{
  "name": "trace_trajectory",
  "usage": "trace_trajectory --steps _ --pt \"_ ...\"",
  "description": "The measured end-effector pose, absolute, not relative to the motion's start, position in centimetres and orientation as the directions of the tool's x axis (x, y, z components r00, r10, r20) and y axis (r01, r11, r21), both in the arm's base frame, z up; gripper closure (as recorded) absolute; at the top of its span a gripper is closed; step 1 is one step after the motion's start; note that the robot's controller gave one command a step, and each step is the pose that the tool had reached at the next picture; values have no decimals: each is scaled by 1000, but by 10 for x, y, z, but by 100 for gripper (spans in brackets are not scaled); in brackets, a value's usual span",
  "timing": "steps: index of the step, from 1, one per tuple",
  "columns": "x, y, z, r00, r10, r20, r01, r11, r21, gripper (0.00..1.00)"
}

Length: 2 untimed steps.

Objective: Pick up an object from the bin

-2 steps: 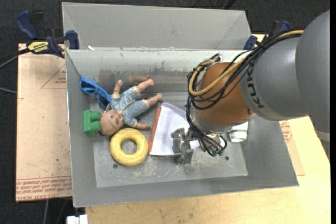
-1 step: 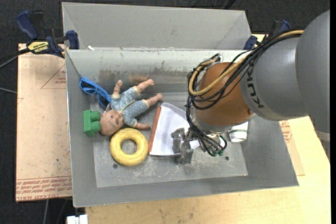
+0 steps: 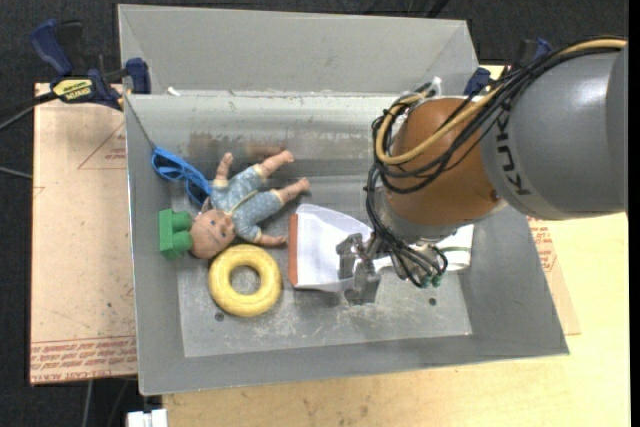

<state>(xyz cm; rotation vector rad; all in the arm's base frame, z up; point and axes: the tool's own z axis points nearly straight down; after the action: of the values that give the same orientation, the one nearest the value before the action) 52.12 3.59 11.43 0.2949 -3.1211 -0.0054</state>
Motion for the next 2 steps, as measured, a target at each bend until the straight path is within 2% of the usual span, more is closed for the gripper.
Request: trace_trajectory --steps 1,2 --pt "521 35 129 -982 -188 4 -188 982 4 100" --pt "538 33 156 -976 -217 -14 -217 976 1 100"
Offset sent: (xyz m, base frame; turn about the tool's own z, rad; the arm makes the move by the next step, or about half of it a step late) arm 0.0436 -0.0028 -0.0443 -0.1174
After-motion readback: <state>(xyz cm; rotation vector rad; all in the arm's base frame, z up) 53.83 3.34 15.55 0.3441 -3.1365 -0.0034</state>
